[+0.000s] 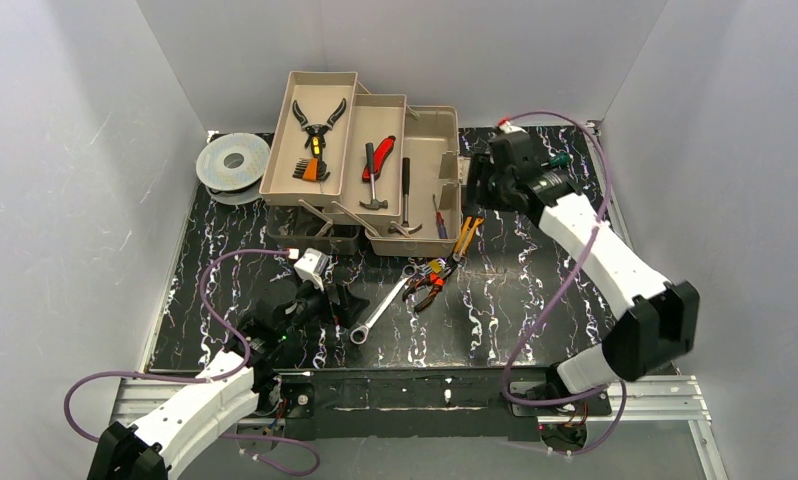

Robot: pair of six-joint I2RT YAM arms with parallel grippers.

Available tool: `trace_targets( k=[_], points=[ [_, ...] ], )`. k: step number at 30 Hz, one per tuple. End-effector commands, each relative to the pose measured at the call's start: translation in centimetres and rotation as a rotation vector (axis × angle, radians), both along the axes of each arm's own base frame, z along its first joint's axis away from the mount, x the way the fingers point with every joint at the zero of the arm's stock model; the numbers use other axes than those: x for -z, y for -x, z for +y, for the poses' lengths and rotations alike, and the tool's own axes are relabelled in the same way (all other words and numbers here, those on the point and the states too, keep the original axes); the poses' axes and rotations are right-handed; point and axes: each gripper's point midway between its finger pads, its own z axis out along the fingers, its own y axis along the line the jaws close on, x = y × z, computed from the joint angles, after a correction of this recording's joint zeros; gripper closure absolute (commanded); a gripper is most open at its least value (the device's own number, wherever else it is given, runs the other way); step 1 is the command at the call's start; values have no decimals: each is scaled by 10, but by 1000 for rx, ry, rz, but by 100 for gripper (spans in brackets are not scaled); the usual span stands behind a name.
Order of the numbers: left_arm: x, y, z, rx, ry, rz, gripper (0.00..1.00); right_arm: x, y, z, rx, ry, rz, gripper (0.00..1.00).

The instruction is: Pack the tool kit

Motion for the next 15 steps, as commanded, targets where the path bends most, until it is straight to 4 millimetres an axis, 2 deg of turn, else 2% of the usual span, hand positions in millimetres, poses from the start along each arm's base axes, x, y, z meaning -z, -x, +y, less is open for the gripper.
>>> trace_targets(
  k=[1, 4, 8, 15],
  points=[
    [-19, -2, -4, 9, 38, -60, 2, 30, 11, -59, 303, 91, -7, 24],
    [-19, -2, -3, 9, 37, -62, 2, 50, 17, -75, 381, 63, 12, 19],
    [-20, 0, -7, 33, 42, -55, 2, 75, 12, -80, 443, 4, 77, 18],
    [-23, 1, -7, 38, 51, -67, 2, 109, -18, -43, 406, -123, 169, 19]
  ],
)
